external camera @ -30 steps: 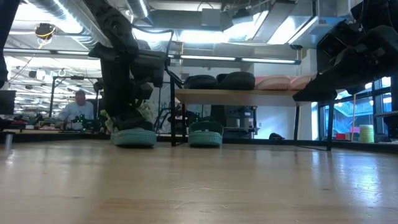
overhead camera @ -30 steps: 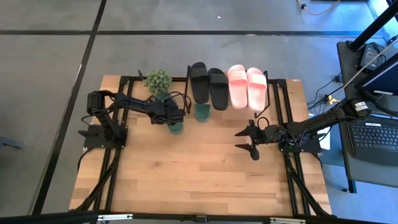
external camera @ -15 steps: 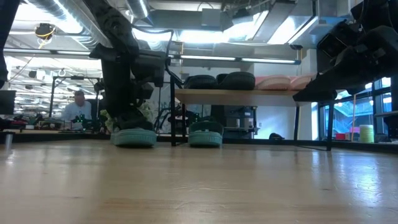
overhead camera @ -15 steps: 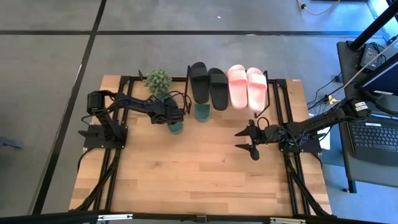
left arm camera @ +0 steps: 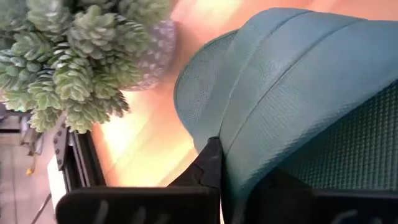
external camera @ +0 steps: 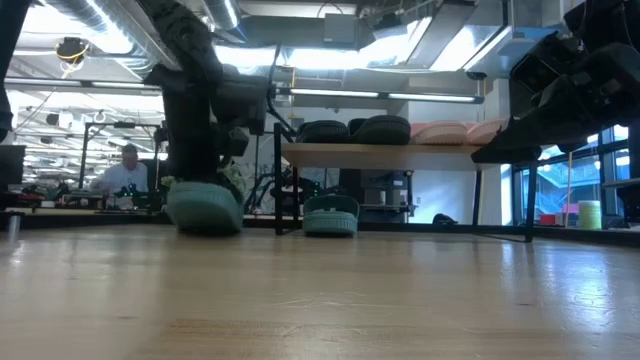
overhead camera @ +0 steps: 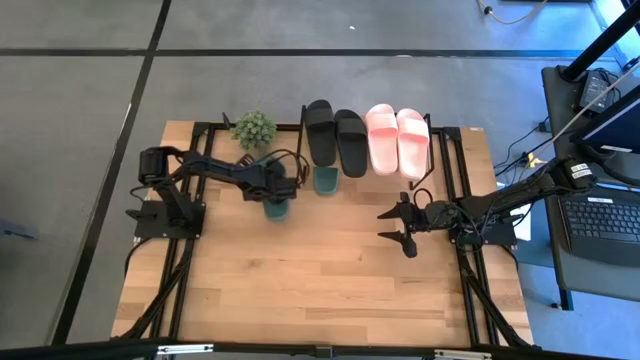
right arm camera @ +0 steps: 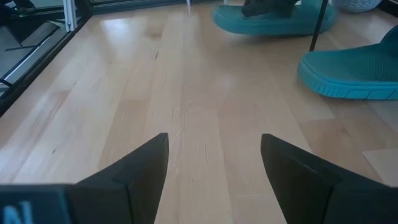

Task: Pick and place slides into the shelf
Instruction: Put the green slide under the shelf

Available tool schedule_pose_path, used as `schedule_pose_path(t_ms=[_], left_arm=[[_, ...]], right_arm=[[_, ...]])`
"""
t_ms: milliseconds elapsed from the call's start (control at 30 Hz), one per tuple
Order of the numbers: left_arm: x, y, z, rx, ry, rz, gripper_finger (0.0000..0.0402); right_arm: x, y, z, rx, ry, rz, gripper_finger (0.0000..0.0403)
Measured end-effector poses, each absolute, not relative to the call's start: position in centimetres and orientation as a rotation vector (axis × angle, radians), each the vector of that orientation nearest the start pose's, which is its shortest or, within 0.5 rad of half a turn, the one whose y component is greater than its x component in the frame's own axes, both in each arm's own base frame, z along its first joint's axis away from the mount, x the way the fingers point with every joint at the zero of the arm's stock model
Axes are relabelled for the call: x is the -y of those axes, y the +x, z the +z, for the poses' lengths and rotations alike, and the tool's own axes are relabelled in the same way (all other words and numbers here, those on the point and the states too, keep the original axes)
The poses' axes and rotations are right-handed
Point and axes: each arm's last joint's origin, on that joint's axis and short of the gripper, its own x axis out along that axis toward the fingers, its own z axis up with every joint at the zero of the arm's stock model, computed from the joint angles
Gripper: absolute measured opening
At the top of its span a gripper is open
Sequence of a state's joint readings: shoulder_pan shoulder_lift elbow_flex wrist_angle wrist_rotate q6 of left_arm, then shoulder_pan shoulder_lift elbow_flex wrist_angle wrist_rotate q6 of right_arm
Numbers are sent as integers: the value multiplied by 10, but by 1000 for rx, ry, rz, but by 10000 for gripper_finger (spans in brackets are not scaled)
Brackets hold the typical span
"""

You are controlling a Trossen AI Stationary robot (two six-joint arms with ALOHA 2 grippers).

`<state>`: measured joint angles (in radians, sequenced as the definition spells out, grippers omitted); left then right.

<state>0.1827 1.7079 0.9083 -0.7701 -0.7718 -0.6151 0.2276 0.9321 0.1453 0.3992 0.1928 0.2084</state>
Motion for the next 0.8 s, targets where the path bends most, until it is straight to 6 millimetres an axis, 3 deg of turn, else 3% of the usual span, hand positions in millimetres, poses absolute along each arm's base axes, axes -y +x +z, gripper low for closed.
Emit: schedule_pose_path(t_ms=[267,467,633,800], left_arm=[[-34,271,193,-1293,-29,970,5],[6,268,234,-1332,-219,660,4],[43,271,253,-1248,-244,483,3],[69,293,257,-1012,-150,391,3]], right_arm=[[-35,164,148,-396,190,77,255],[-38,163,147,-422,239,188,255],[-38,162,146,-434,236,187,255],[-39,162,146,-445,238,200,255]])
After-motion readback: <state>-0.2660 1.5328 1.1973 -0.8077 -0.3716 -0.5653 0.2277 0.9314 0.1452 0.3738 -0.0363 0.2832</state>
